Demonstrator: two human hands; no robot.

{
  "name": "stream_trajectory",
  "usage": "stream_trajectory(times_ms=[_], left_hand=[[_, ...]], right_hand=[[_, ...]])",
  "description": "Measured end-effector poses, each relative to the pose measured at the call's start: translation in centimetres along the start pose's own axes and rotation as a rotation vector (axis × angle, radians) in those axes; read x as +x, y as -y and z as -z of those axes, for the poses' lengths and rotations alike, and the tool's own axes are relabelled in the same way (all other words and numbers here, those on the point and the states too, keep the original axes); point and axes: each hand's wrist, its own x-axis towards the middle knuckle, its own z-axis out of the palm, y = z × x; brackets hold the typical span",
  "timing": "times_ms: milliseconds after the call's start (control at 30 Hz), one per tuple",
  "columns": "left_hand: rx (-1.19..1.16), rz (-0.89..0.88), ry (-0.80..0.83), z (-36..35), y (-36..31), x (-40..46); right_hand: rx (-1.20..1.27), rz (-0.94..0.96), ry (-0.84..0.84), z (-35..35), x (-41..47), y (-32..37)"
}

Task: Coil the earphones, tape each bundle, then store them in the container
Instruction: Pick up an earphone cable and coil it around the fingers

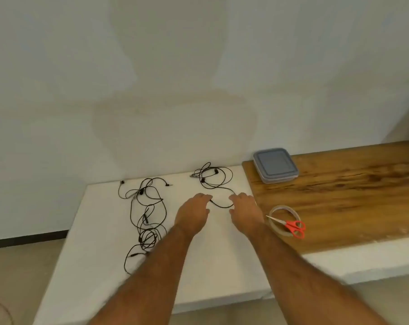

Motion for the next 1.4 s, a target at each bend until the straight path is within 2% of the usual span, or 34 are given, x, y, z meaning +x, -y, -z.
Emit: stream_trajectory(times_ms=[200,333,400,500,600,733,833,1133,1400], left_hand=[[0.256,-0.087,0.095,-4.5,0.1,3.6],[0.387,-0.049,0.044,-5.5,0.1,3.4],[0.438,-0.019,0.049,-5.3,-0.2,2.3],[0.426,0.006,0.063,-4.5,-0.5,0.2],[0.287,-0.003,0.061,-1.8,-1.7,-2.3],[-0.1,0.044,0.087,5.2,-5.3,-5.1],[-0.262,0.004,0.074,11.4,-9.2,-6.9],[-0.466,-0.094,-0.214,29.3,-19.7,-17.3],[-0.599,-0.213,-0.325,37.3,-23.6,-25.4]], right_hand=[[-0.106,0.056,-0.049,-4.8,1.6,-0.8],[-0.042,0.095,-0.163,-6.0,1.4,-1.2],[-0.02,0.127,-0.17,-6.0,0.8,-1.2],[-0.017,0.163,-0.124,-4.6,-1.0,-0.6],[0.005,0.204,-0.129,-2.3,-3.4,0.3],[0.112,0.229,-0.157,3.6,-6.3,1.9],[0.151,0.264,-0.188,9.5,-8.1,3.7],[0.388,0.337,-0.508,29.5,-16.0,9.9],[0.593,0.536,-0.652,42.4,-24.5,15.1]])
